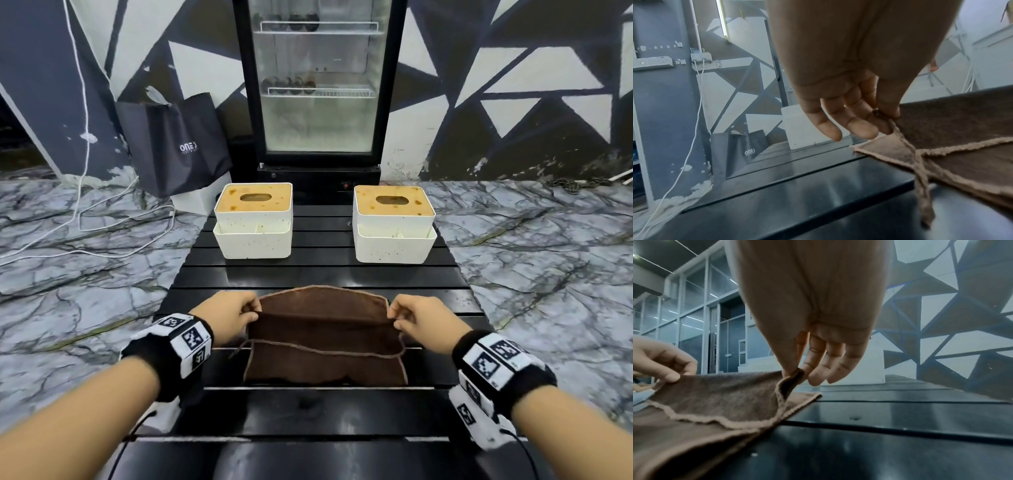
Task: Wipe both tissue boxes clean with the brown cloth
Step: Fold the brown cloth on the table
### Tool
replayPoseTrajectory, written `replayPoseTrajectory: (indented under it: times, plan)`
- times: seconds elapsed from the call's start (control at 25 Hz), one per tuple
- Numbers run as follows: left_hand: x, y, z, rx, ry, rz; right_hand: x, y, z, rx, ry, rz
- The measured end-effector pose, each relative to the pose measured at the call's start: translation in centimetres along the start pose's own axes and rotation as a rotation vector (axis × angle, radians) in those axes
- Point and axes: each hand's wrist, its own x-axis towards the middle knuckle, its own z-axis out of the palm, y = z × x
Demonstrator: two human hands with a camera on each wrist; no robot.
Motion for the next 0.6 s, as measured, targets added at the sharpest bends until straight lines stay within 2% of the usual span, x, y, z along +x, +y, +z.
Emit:
replayPoseTrajectory:
  times: [0.28, 0.6]
  plan:
    - [4.1, -1.2, 1.0, 0.049, -0.025, -0.072, 5.5, 1.2, 0.4, -0.119, 0.002, 0.072]
    - [4.6, -1.7, 1.3, 0.036, -0.005, -0.073, 6.7, 1.3, 0.6, -0.186, -0.078, 0.165]
